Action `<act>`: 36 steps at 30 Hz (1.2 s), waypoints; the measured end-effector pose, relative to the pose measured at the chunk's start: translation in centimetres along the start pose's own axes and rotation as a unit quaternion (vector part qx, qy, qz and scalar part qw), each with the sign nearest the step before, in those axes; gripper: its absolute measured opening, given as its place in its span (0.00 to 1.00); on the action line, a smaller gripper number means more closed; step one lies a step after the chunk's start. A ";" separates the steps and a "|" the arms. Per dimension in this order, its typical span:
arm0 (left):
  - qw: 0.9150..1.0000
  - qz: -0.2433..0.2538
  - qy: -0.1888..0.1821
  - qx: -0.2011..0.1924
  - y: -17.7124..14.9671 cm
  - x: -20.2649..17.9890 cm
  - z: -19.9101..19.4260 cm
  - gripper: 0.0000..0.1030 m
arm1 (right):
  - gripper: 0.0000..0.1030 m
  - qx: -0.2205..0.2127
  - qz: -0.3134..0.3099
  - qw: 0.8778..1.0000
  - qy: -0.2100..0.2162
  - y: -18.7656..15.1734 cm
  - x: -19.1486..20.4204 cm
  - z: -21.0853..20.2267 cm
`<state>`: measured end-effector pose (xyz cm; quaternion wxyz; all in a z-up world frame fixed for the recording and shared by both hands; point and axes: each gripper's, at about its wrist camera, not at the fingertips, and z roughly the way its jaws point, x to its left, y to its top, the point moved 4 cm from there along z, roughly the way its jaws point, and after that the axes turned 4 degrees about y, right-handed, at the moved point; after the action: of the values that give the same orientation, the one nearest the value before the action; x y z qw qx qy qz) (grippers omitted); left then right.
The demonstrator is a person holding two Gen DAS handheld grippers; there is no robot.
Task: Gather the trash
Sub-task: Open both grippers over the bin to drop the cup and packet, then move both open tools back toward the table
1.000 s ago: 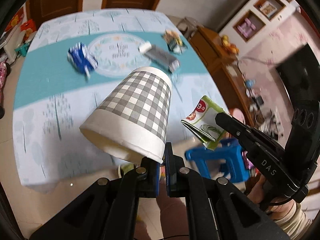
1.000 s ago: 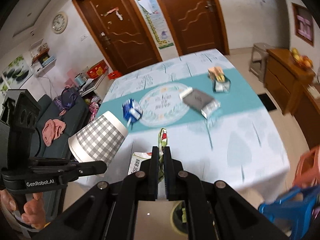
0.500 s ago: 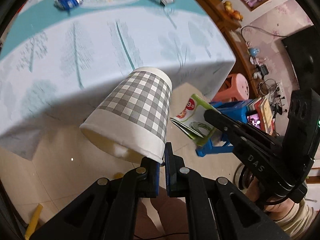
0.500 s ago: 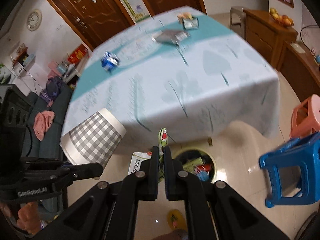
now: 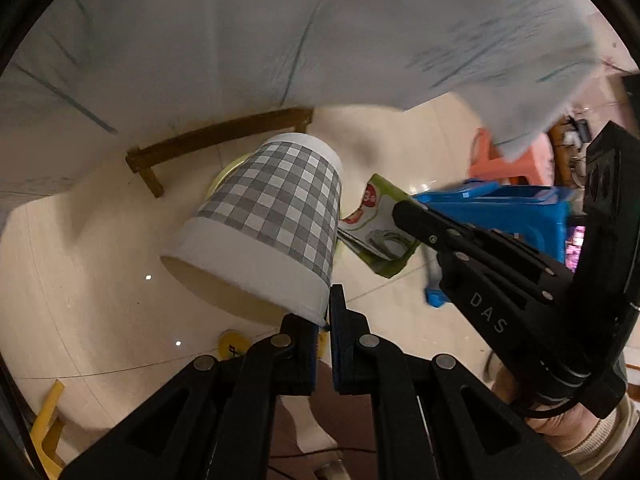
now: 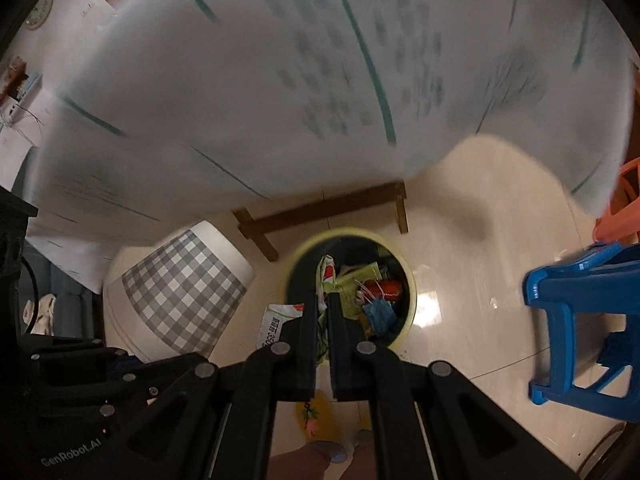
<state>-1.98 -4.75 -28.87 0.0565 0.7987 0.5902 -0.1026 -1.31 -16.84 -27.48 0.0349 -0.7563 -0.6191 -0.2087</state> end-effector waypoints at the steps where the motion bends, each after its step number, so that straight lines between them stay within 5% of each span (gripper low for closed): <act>1: 1.000 0.000 0.005 0.000 0.1 0.3 0.9 0.03 | 0.04 0.004 -0.001 1.000 0.000 -0.1 -0.5 1.3; 5: 0.999 0.005 0.038 -0.014 0.5 1.5 4.7 0.14 | 0.08 0.015 -0.003 1.000 0.004 -0.6 -1.9 5.6; 7: 0.998 0.005 0.056 -0.026 0.7 2.1 6.0 0.36 | 0.08 0.015 -0.001 1.000 0.000 -0.6 -2.5 7.3; 9: 0.997 -0.001 0.068 -0.033 0.8 2.5 6.8 0.67 | 0.12 0.019 0.004 1.000 -0.004 -0.6 -3.1 8.6; 11: 0.996 -0.006 0.081 -0.039 1.1 2.9 7.3 0.75 | 0.35 0.027 0.013 1.000 -0.003 -0.6 -3.5 9.9; 14: 0.994 -0.016 0.094 -0.045 1.3 3.9 7.5 0.78 | 0.60 0.025 0.010 1.000 0.004 -0.5 -3.4 10.7; 21: 0.989 -0.031 0.113 -0.090 1.2 5.1 4.9 0.98 | 0.61 0.016 0.003 1.000 0.002 0.1 -2.8 9.9; 36: 0.981 -0.069 0.110 -0.141 -1.8 5.1 -8.2 0.98 | 0.65 -0.001 -0.010 1.000 0.003 0.4 1.5 -1.1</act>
<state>-1.47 2.30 -22.00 0.0957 0.7468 0.6547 0.0666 -0.98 -15.85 -25.85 0.0339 -0.7495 -0.6264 -0.2116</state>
